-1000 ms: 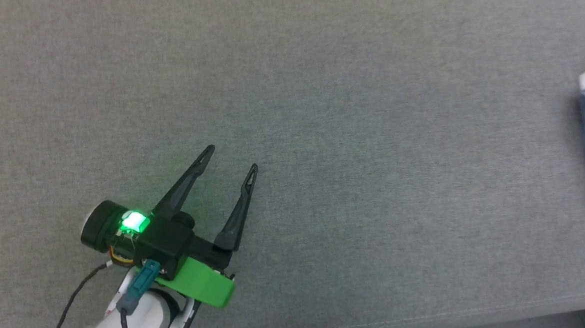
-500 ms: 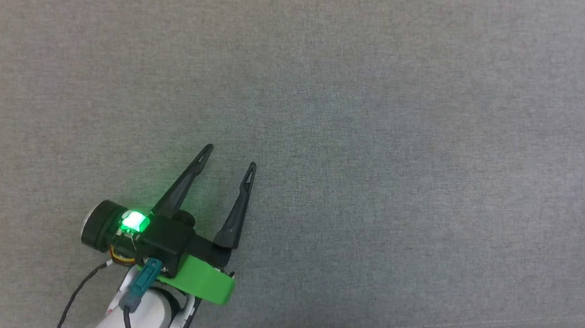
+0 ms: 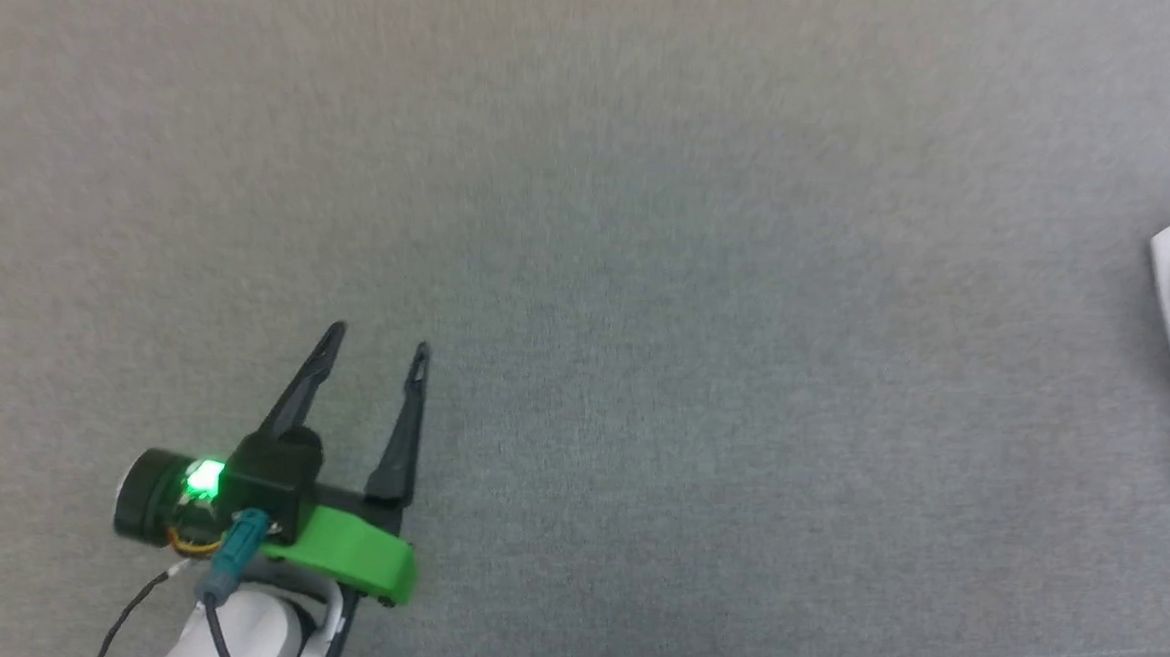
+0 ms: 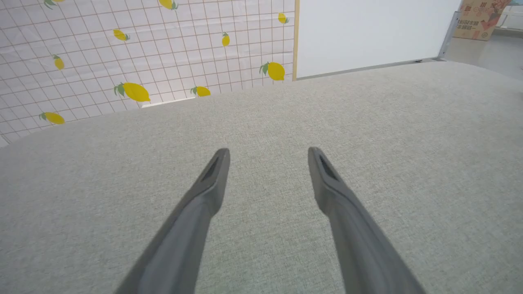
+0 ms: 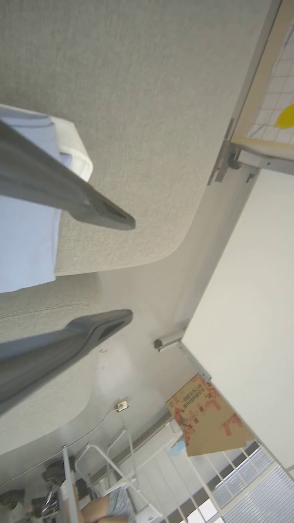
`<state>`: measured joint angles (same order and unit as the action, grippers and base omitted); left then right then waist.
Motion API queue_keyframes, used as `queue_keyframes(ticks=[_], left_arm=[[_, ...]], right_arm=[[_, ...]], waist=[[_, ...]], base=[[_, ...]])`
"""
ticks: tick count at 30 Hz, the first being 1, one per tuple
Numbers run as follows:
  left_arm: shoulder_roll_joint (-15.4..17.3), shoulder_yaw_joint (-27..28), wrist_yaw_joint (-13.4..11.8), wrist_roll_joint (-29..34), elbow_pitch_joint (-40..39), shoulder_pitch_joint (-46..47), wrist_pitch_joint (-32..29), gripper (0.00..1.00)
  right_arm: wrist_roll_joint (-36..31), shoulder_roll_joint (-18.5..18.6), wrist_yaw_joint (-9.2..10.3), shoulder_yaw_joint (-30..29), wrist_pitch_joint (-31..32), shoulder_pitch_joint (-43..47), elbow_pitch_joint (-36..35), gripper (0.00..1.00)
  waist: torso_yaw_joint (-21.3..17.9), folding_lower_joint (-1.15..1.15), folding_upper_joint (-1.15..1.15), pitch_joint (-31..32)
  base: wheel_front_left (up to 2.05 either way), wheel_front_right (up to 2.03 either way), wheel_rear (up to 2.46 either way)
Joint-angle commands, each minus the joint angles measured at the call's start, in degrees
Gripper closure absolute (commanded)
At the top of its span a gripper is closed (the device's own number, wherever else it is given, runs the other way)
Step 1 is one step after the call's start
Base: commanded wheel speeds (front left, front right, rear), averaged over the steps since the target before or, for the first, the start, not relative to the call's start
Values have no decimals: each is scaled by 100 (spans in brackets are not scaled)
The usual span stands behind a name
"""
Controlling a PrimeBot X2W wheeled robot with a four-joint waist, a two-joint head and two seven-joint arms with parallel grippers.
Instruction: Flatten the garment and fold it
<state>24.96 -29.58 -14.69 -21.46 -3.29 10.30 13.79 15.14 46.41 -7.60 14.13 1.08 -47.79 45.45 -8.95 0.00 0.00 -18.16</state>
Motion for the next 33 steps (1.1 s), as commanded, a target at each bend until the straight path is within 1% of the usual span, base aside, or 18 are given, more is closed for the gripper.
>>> queue_keyframes(ticks=[1, 4, 8, 13, 14, 20, 24, 27, 31, 33], left_arm=[[35, 67, -68, -79, 53, -78, 37, 0], [64, 189, -161, -163, 84, -195, 44, 0], [145, 239, -240, -197, 117, -346, 1, 0], [234, 307, -346, -246, 92, -530, -56, 0], [262, 318, -387, -259, 69, -605, -84, 0], [303, 294, -484, -273, 43, -781, -180, 0], [305, 256, -527, -282, 54, -854, -247, 0], [294, 225, -541, -294, 96, -906, -258, 0], [286, 174, -529, -288, 157, -970, -222, 0], [288, 110, -481, -281, 194, -991, -220, 0]], right_arm=[[200, -63, 11, 105, -127, -59, -154, 0], [592, -173, 11, 239, -382, 41, -500, 0], [1032, -377, 11, 211, -679, 386, -934, 0], [1358, -723, 11, -79, -1016, 1121, -1503, 0], [1342, -896, 11, -281, -1109, 1504, -1748, 0], [990, -1614, 11, -1000, -1263, 2785, -2652, 0], [498, -2223, 11, -1529, -1292, 3717, -3323, 0], [98, -2760, 11, -1919, -1270, 4387, -3721, 0], [-366, -3378, 11, -2246, -1220, 4993, -4086, 0], [-563, -3583, 11, -2284, -1157, 5213, -4224, 0]], waist=[[23, 0, 0, 792], [87, 0, 0, 1095], [202, 0, 0, 1414], [344, 0, 0, 1686], [408, 0, 0, 1776], [592, 0, 0, 1987], [716, 0, 0, 2065], [797, 0, 0, 2095], [848, 0, 0, 2102], [863, 0, 0, 2105]], base=[[0, 0, 0], [0, 0, 0], [0, 0, 0], [0, 0, 0], [0, 0, 0], [0, 0, 0], [0, 0, 0], [0, 0, 0], [0, 0, 0], [0, 0, 0]])
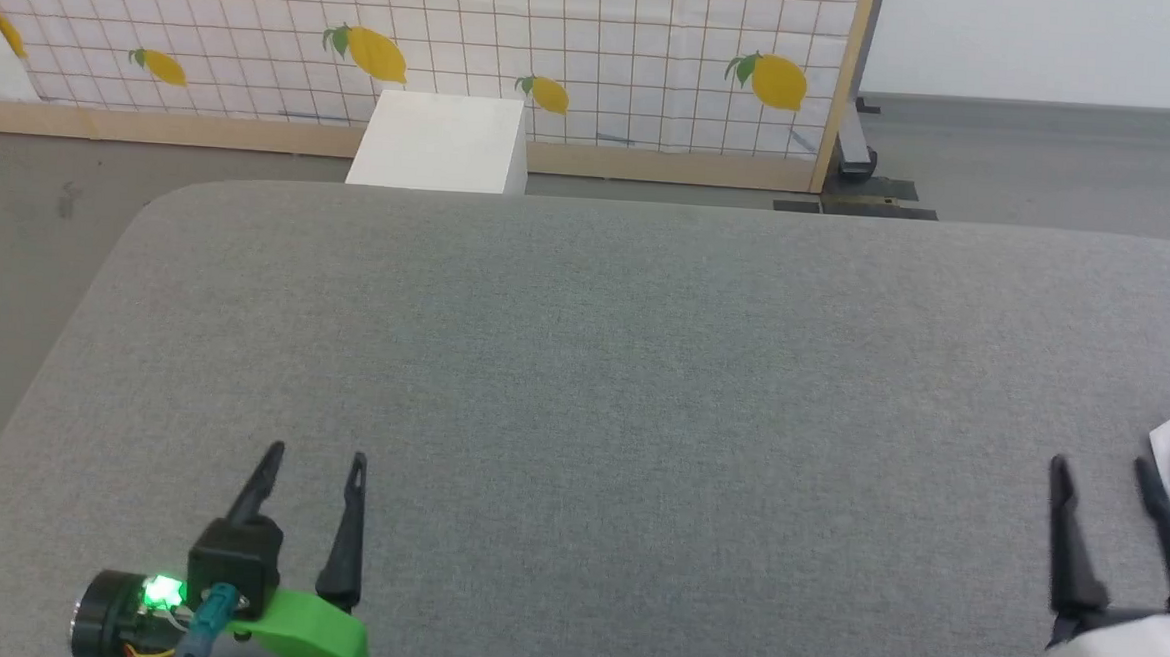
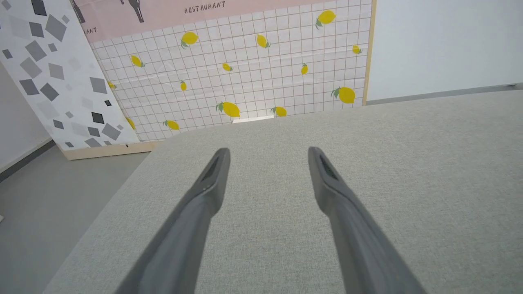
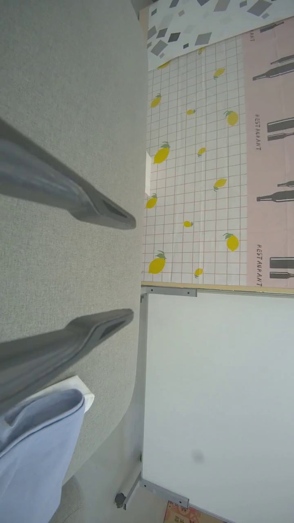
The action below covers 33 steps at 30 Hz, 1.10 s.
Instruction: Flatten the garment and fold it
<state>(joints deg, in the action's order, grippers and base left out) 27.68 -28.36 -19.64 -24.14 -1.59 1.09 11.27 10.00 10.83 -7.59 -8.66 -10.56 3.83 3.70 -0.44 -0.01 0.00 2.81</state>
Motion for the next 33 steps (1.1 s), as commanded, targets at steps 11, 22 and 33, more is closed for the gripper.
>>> queue_keyframes(ticks=[11, 22, 33], left_arm=[[-10, -202, 73, 62, 157, -40, 35, 0], [-35, -215, 45, 29, 231, -9, 57, 0], [-94, -138, 124, 65, 196, -20, 11, 100]], right_arm=[[-360, -288, 10, 17, 218, 403, -392, 0], [-318, -342, 10, 0, 277, 403, -431, 0], [-318, -332, 0, 18, 279, 313, -383, 100]], waist=[[37, 1, 0, -21], [26, 1, 0, 22], [22, 1, 0, 21]], base=[[0, 0, 0], [0, 0, 0], [0, 0, 0]])
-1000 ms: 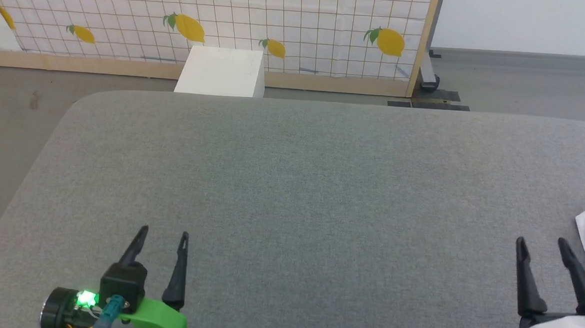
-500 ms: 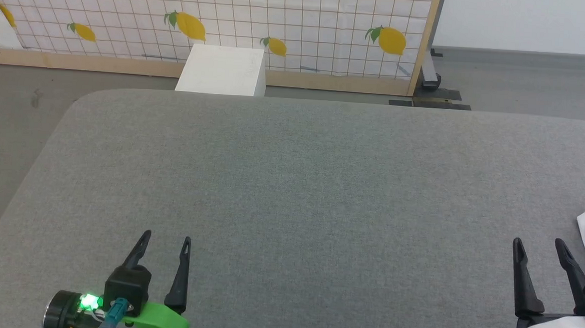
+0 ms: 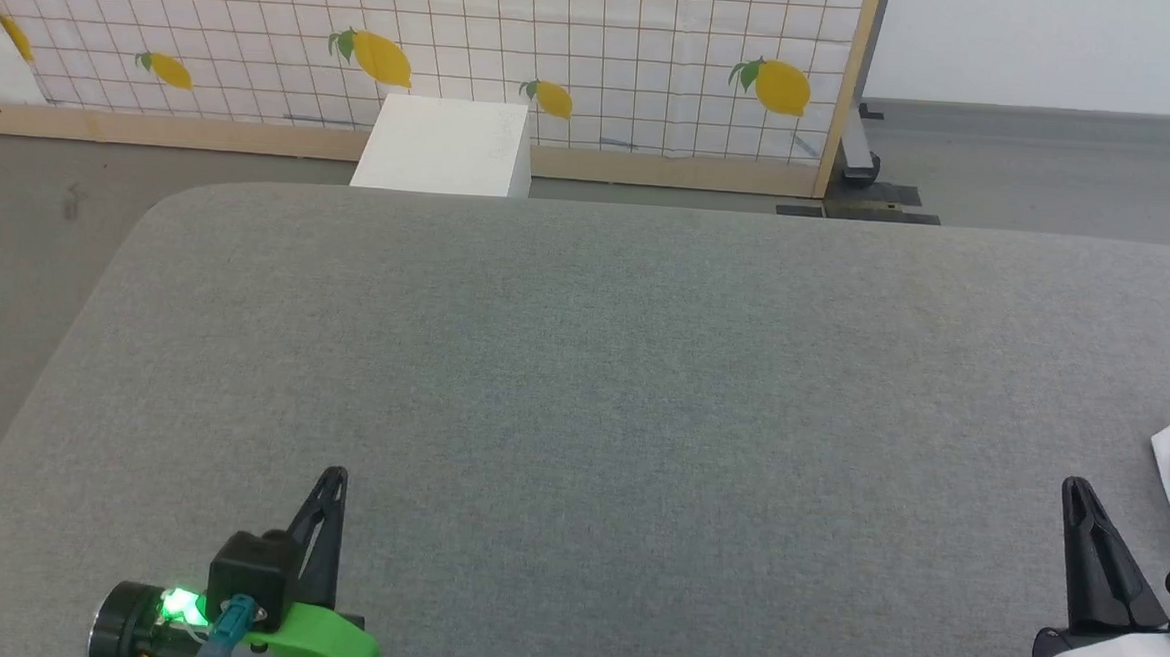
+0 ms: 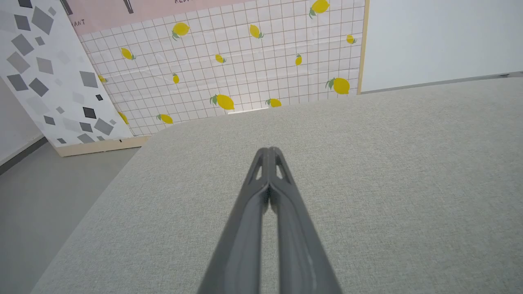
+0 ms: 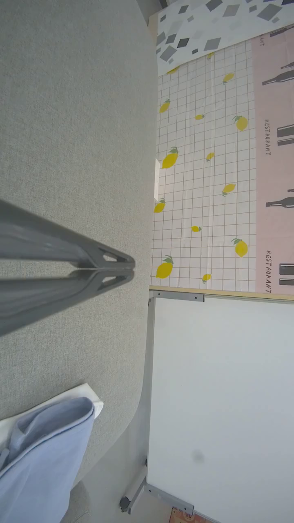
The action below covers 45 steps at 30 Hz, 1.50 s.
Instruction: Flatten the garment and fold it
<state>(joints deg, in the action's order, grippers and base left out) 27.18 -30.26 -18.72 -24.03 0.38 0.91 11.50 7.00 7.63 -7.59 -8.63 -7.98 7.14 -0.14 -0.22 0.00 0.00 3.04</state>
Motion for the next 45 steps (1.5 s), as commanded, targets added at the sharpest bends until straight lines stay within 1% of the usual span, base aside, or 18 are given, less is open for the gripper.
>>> queue_keyframes(ticks=[1, 45], left_arm=[[-60, 74, 45, 71, -1, -3, -21, 100], [-912, 1135, 702, 910, -14, -35, -427, 100]], right_arm=[[-23, -15, 0, 21, 26, -23, 0, 100], [-266, -181, 4, 324, 304, -272, 5, 100]], waist=[[1, 0, 0, -4], [8, 0, 0, -112]], base=[[0, 0, 0], [0, 0, 0]])
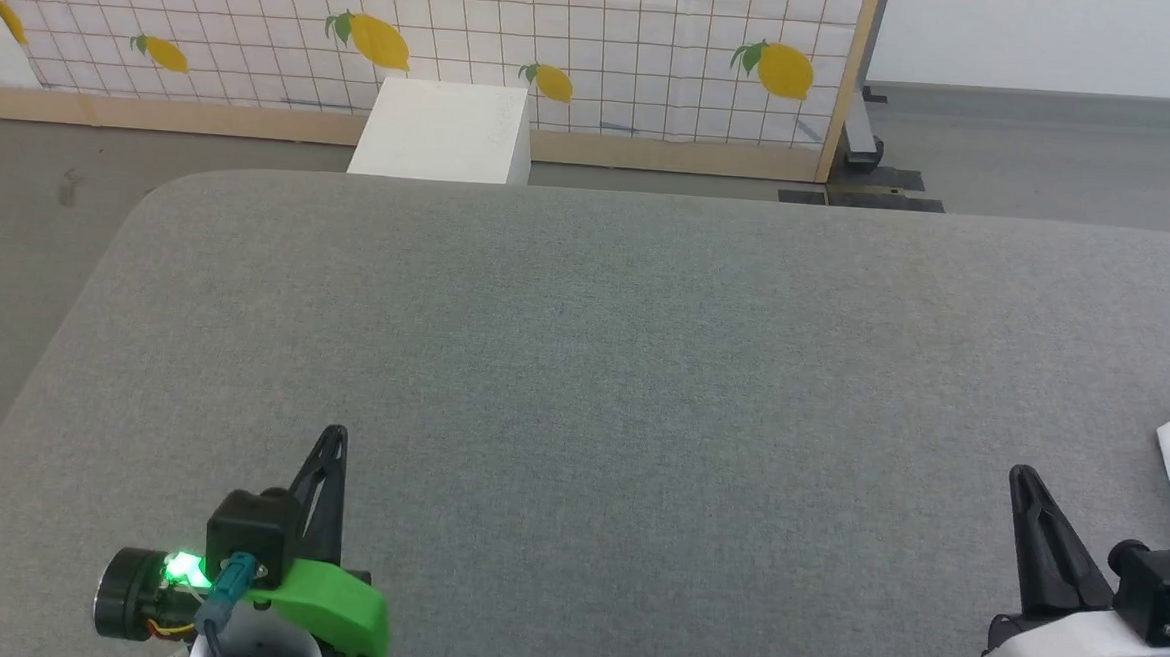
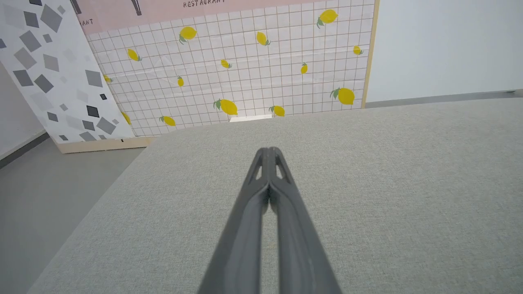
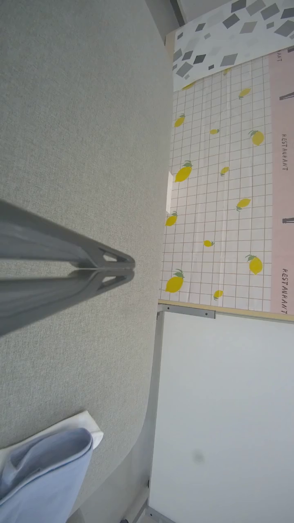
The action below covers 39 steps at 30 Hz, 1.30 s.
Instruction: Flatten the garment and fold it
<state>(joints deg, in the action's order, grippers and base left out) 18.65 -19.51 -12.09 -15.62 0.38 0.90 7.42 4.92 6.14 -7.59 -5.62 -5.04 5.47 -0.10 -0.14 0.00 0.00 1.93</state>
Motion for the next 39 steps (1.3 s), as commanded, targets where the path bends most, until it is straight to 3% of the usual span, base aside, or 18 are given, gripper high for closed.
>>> queue_keyframes(ticks=[1, 39], left_arm=[[-77, 81, 53, 85, -15, -34, -27, 100], [-814, 999, 620, 810, -26, -61, -378, 100]], right_arm=[[-63, -35, 4, 29, 15, -109, 2, 100], [-273, -178, 7, 291, 255, -324, 6, 100]], waist=[[0, 0, 0, -3], [7, 0, 0, -96]], base=[[0, 0, 0], [0, 0, 0]])
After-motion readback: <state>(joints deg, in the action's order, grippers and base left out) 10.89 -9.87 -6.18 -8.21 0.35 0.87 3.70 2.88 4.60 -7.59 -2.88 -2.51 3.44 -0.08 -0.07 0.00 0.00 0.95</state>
